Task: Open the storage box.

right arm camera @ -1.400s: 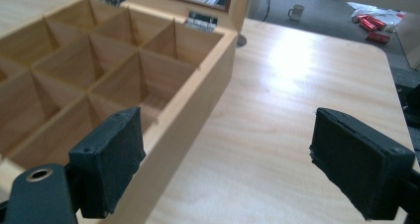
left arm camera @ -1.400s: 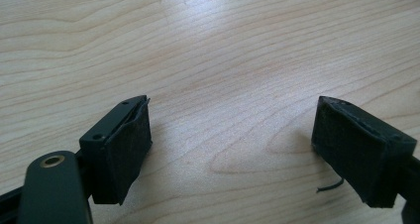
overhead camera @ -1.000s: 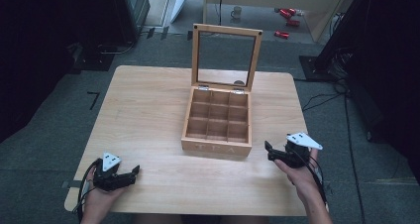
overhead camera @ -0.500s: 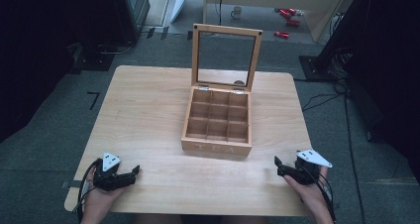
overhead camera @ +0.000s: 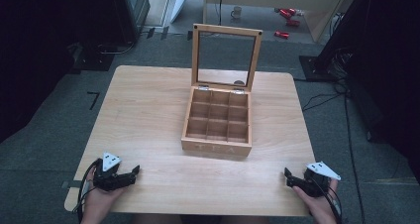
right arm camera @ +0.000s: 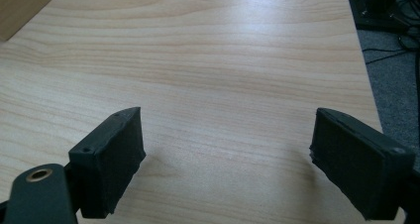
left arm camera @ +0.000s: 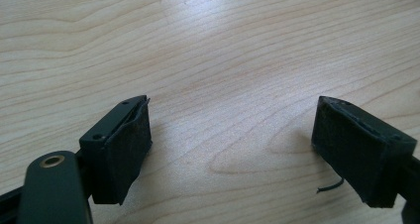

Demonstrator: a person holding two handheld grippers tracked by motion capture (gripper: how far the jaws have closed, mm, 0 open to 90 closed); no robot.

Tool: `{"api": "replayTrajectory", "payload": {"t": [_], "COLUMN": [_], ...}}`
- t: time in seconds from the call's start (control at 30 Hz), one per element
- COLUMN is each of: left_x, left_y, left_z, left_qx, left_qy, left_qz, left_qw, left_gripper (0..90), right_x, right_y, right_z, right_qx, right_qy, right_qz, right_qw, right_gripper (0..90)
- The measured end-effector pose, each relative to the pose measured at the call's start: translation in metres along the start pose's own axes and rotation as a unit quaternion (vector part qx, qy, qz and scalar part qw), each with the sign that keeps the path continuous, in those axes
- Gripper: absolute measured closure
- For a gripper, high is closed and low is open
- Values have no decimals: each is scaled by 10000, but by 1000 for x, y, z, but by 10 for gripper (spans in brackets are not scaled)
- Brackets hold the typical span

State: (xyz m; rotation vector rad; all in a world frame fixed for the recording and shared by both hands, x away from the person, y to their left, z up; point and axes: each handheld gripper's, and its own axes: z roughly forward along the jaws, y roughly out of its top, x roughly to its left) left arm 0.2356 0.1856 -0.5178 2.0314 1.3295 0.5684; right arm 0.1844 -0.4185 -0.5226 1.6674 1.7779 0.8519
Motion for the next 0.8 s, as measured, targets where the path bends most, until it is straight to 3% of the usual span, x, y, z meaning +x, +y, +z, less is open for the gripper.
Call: {"api": "replayTrajectory", "payload": {"t": [0.17, 0.8], "left_x": [0, 0], "left_y": [0, 0], "left_z": [0, 0], "left_qx": [0, 0], "left_qy": [4, 2], "left_qz": [-4, -6], "left_qw": [10000, 10000], "left_gripper": [160, 159], "right_x": [2, 1], "right_y": [-1, -1], "right_z": [3, 3], "right_qx": [187, 229], "right_qy": [-95, -55], "right_qz": [-32, 65], "right_qw": [9998, 9997], "right_gripper": [130, 128]}}
